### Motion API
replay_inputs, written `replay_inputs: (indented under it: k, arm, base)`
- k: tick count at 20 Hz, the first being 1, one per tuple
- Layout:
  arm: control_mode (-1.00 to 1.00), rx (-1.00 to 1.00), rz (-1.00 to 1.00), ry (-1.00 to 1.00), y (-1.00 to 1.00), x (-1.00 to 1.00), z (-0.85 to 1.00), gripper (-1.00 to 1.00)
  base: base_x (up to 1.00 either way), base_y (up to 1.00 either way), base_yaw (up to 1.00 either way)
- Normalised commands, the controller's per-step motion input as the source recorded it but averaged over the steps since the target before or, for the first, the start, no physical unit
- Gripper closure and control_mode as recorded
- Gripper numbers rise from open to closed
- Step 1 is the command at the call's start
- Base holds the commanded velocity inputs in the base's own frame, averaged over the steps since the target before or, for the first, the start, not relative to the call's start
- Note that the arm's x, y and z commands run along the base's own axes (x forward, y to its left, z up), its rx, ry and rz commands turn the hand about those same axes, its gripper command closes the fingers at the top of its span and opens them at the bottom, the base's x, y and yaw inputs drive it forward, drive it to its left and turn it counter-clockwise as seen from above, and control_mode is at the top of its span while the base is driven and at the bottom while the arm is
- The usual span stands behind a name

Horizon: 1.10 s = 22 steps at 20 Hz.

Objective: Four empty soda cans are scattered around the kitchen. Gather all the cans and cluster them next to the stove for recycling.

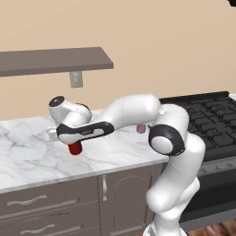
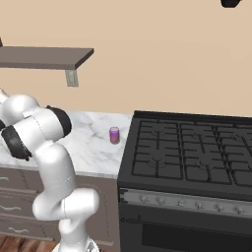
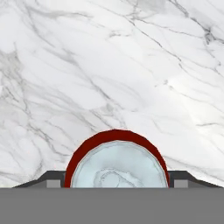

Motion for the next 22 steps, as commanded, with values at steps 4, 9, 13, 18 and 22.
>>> replay_inputs:
  k: [4,9,13,18,22]
  arm:
    - [-1.00,0.03,0.00,-0.07,-1.00,-0.18,0.01,1.00]
    - [-1.00,0.03,0.02,-0.01,-1.00,0.03,0.03,1.00]
    - [-1.00,0.00,0.06,0.03,-0.89,0.21,0.14,1.00]
    - [-1.00,0.00,0.13,0.04,-0.70,0.32,0.12,1.00]
    - [-1.00,0.02,0.12,0.07,-0.61,0.53,0.01,1.00]
  base:
    - [0.00,0.00,0.00]
    - [0.00,0.00,0.00]
    - [0.00,0.00,0.00]
    - [0.00,0.00,0.00]
    - [0.00,0.00,0.00]
